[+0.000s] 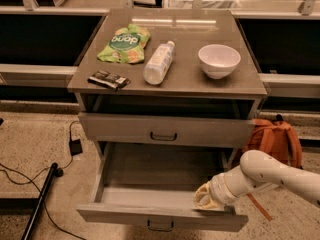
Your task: Open middle drawer
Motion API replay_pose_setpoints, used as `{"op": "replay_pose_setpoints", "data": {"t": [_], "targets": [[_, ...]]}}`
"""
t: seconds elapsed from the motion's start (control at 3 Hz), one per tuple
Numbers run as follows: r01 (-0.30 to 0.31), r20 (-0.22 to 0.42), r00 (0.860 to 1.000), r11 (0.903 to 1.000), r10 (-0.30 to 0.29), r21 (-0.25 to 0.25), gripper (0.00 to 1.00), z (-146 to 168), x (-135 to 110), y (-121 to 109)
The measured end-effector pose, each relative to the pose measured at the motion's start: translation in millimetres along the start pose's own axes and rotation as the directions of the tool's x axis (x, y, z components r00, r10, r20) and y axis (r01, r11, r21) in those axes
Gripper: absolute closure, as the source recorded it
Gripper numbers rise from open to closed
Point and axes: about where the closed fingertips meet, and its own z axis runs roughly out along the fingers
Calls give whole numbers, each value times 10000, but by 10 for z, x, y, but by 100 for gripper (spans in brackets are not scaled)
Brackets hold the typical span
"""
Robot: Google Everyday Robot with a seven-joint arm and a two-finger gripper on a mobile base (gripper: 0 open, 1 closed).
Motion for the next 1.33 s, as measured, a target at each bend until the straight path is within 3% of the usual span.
{"op": "replay_pose_setpoints", "data": {"t": [0.33,0.67,1.33], "targets": [[-123,450,9989,9969,88,782,100,-21,-75,-231],[-391,577,9978,9916,321,1236,86,48,-68,-409],[-397,571,9978,9912,327,1266,40,52,-65,-417]]}}
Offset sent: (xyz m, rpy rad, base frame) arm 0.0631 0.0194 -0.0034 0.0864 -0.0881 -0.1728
